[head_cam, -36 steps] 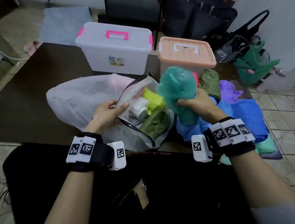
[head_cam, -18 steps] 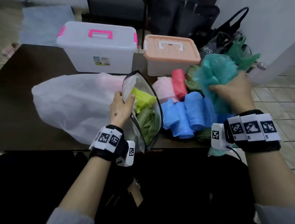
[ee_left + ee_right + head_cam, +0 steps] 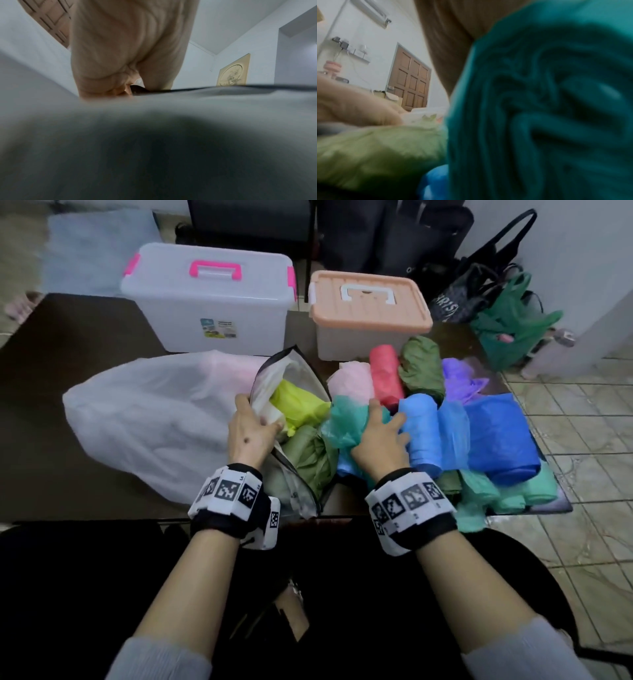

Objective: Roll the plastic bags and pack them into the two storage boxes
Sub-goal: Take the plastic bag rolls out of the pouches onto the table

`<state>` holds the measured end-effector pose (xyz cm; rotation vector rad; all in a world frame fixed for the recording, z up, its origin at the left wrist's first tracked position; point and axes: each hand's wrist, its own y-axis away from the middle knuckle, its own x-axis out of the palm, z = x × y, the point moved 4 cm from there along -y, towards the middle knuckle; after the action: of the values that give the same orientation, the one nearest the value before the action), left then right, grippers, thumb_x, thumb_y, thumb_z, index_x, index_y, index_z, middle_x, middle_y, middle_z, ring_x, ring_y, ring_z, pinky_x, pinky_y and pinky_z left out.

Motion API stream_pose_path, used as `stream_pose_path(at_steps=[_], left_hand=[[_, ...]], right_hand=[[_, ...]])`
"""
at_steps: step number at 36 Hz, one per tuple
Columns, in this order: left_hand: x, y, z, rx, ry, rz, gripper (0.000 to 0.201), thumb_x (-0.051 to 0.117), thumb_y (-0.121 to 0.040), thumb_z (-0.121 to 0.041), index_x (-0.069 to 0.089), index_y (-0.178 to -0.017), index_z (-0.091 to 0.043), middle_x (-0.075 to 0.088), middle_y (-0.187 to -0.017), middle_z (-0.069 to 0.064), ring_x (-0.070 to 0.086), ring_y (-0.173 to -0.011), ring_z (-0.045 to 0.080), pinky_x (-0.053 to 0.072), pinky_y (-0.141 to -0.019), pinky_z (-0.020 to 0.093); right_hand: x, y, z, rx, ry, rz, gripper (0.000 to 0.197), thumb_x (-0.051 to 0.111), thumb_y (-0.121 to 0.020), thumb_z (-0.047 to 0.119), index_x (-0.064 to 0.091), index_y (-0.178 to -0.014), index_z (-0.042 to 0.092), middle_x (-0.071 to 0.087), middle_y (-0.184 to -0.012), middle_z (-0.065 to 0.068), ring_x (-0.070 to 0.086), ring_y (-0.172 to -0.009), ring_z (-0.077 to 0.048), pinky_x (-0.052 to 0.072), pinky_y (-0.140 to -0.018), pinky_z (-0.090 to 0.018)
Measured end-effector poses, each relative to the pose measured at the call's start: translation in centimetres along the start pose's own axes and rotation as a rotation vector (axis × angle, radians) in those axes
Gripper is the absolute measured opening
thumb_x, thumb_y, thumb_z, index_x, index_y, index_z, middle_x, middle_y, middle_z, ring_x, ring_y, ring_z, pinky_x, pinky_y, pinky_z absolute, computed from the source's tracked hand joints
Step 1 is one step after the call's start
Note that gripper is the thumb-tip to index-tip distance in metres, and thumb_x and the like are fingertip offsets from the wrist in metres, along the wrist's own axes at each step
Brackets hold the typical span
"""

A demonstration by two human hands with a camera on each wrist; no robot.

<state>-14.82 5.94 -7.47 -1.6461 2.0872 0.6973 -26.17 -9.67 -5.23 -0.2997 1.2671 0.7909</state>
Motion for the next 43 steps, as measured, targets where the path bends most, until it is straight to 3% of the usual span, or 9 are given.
stream_pose_path(at_steps=[7, 11, 15, 18, 23, 27, 32, 38, 43], left_hand=[[-1.8, -2.2, 2.4, -0.133, 0.415, 0.112, 0.063, 0.081, -0.066, -0.04, 0.056, -0.112, -0.005, 0.062, -0.095, 0.003, 0.06, -0.086, 0.018, 0.048, -0.077, 0.029], [-3.0, -3.3, 3.5, -0.217, 0.817, 0.101, 0.025, 0.067, -0.086, -0.034, 0.055, -0.081, -0.012, 0.056, -0.08, 0.007, 0.054, -0.075, 0.02, 0.045, -0.077, 0.036], [-3.1, -3.5, 3.4, -0.219, 0.797, 0.036, 0.028, 0.063, -0.089, -0.035, 0.048, -0.072, -0.017, 0.049, -0.073, 0.003, 0.048, -0.069, 0.017, 0.042, -0.069, 0.035], [-2.4, -2.9, 3.6, -0.215, 0.772, 0.023, 0.029, 0.06, -0.091, -0.037, 0.049, -0.07, -0.02, 0.05, -0.065, -0.002, 0.048, -0.059, 0.012, 0.041, -0.057, 0.027], [-1.6, -1.7, 5.3, -0.146, 0.796, 0.001, 0.027, 0.064, -0.087, -0.04, 0.055, -0.075, -0.018, 0.054, -0.077, 0.003, 0.048, -0.076, 0.019, 0.04, -0.076, 0.037], [-1.4, -1.0, 6.4, -0.12, 0.817, -0.045, 0.029, 0.067, -0.079, -0.048, 0.057, -0.072, -0.022, 0.058, -0.075, 0.001, 0.05, -0.075, 0.018, 0.042, -0.074, 0.037], [-1.1, -0.7, 6.9, -0.107, 0.809, -0.126, 0.03, 0.058, -0.091, -0.035, 0.049, -0.067, -0.02, 0.048, -0.053, -0.012, 0.041, -0.05, 0.003, 0.037, -0.054, 0.02], [-1.0, -0.1, 6.4, -0.064, 0.764, -0.132, 0.033, 0.054, -0.094, -0.034, 0.045, -0.066, -0.02, 0.039, -0.055, -0.008, 0.033, -0.045, 0.0, 0.031, -0.047, 0.016], [-0.7, -0.1, 6.6, -0.124, 0.831, -0.124, 0.032, 0.055, -0.093, -0.038, 0.048, -0.067, -0.02, 0.043, -0.061, -0.004, 0.038, -0.055, 0.007, 0.035, -0.055, 0.023]], right_hand=[[0.8, 0.6, 0.9, -0.024, 0.057, 0.254, 0.097, 0.062, -0.084, 0.04, -0.006, -0.151, 0.02, 0.002, -0.154, -0.018, 0.009, -0.14, -0.037, 0.019, -0.11, -0.045], [-1.0, 1.2, 2.0, -0.13, 0.058, 0.218, 0.094, 0.062, -0.084, 0.043, -0.003, -0.15, 0.028, -0.009, -0.156, -0.013, 0.0, -0.143, -0.037, 0.012, -0.112, -0.05], [-1.8, 1.4, 3.4, -0.418, 0.107, -0.091, 0.058, 0.047, -0.094, 0.026, 0.023, -0.146, 0.034, 0.01, -0.156, -0.005, 0.006, -0.143, -0.028, 0.016, -0.111, -0.049], [0.8, 0.8, 2.2, -0.445, 0.278, 0.102, 0.053, 0.033, -0.1, 0.029, 0.015, -0.15, 0.028, 0.003, -0.158, 0.0, -0.004, -0.145, -0.027, 0.008, -0.113, -0.053], [3.0, 0.3, 0.2, -0.388, 0.352, 0.19, 0.057, 0.025, -0.102, 0.032, -0.004, -0.151, 0.028, -0.017, -0.158, -0.001, -0.018, -0.144, -0.028, -0.003, -0.113, -0.056], [2.6, 0.2, 1.0, -0.379, 0.185, 0.174, 0.053, 0.029, -0.101, 0.032, 0.011, -0.151, 0.028, -0.01, -0.159, -0.003, -0.015, -0.144, -0.029, -0.004, -0.113, -0.056], [-0.5, 2.7, 3.0, -0.387, -0.337, -0.341, 0.045, 0.047, -0.073, 0.012, 0.052, -0.117, 0.008, 0.042, -0.128, -0.016, 0.037, -0.119, -0.036, 0.026, -0.098, -0.036], [2.3, 3.0, 3.6, -0.033, -0.363, 0.344, 0.061, 0.047, -0.093, 0.042, 0.037, -0.131, -0.005, 0.052, -0.129, -0.02, 0.05, -0.118, -0.031, 0.037, -0.09, -0.029], [4.0, 2.3, 4.7, -0.019, -0.286, 0.427, 0.085, 0.038, -0.088, 0.066, 0.046, -0.13, -0.008, 0.05, -0.133, -0.023, 0.052, -0.119, -0.034, 0.041, -0.098, -0.035]])
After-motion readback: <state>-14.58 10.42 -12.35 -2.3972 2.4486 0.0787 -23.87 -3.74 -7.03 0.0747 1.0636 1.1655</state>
